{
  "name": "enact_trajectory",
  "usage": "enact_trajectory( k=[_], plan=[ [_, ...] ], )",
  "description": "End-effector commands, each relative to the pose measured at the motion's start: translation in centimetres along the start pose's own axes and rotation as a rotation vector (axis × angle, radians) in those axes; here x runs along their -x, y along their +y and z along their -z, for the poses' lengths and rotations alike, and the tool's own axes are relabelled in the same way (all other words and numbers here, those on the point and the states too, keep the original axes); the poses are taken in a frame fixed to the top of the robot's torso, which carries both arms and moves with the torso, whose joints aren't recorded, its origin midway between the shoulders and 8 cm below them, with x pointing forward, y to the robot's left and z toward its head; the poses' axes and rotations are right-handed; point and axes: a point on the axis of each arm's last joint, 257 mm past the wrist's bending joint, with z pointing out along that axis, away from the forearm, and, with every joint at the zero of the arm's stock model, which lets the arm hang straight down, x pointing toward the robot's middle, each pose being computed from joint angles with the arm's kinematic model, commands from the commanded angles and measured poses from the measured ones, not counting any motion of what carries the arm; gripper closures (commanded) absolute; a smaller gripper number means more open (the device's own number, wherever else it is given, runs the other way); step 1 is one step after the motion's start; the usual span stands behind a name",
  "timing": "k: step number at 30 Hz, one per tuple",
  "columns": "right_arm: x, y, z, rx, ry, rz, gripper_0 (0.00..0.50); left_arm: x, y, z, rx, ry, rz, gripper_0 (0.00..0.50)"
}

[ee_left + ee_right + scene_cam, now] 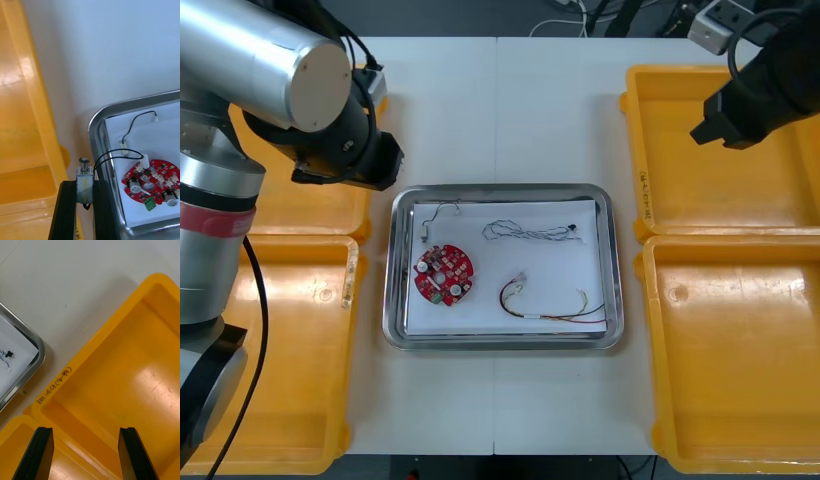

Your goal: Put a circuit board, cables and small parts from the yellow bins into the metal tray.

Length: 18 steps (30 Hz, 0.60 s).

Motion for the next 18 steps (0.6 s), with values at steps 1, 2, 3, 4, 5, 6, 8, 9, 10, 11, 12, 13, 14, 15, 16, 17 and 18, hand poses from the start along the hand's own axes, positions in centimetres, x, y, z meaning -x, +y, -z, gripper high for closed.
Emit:
enact_trajectory(
  k=[1,2,3,4,5,6,8,9,10,11,12,13,14,15,16,17,18],
  plan=[
    [-2.8,-2.8,2.1,-0.113,-0.003,-0.114,0.0,1.8,-4.5,1.7,-0.035,-0.045,0.125,0.5],
    [-3.3,-2.9,2.1,-0.125,-0.001,-0.139,0.0,1.6,-5.0,1.6,-0.034,-0.04,0.121,0.5],
    [-3.5,-3.0,2.2,-0.131,-0.002,-0.153,0.0,1.5,-5.1,1.5,-0.034,-0.036,0.123,0.5],
    [-4.2,-3.1,2.2,-0.142,0.003,-0.189,0.0,1.3,-5.5,1.3,-0.034,-0.029,0.125,0.5],
    [-4.6,-3.2,2.2,-0.15,0.005,-0.211,0.0,1.1,-5.8,1.1,-0.032,-0.021,0.125,0.5],
    [-5.3,-3.3,2.1,-0.158,0.011,-0.249,0.0,0.8,-6.2,0.9,-0.029,-0.012,0.124,0.5],
    [-6.5,-3.6,2.1,-0.174,0.021,-0.31,0.0,0.2,-6.8,0.1,-0.017,0.012,0.124,0.5],
    [-6.9,-3.6,1.9,-0.176,0.025,-0.333,0.0,0.1,-6.9,0.0,-0.013,0.018,0.125,0.499],
    [-7.7,-3.7,1.9,-0.182,0.03,-0.373,0.0,-0.2,-7.2,-0.4,-0.003,0.029,0.121,0.5],
    [-8.2,-3.7,1.8,-0.186,0.035,-0.4,0.0,-0.5,-7.2,-0.8,0.008,0.039,0.117,0.5],
    [-9.0,-3.8,1.7,-0.189,0.042,-0.435,0.0,-0.3,-7.4,-1.1,0.018,0.038,0.113,0.499],
    [-9.5,-3.8,1.7,-0.192,0.045,-0.46,0.0,-0.1,-7.8,-1.3,0.015,0.034,0.108,0.5],
    [-10.3,-3.9,1.6,-0.193,0.052,-0.495,0.0,0.0,-7.9,-1.8,0.016,0.035,0.109,0.5],
    [-10.8,-4.0,1.5,-0.193,0.058,-0.516,0.0,0.3,-8.2,-2.0,0.012,0.031,0.108,0.5],
    [-11.4,-4.0,1.4,-0.194,0.063,-0.54,0.0,0.4,-8.4,-2.4,0.011,0.031,0.111,0.5],
    [-12.0,-4.1,1.3,-0.195,0.069,-0.559,0.0,0.7,-8.7,-2.7,0.007,0.026,0.11,0.5],
    [-12.4,-4.3,1.4,-0.201,0.072,-0.572,0.0,0.8,-8.7,-3.0,0.008,0.024,0.109,0.5]
  ],
)
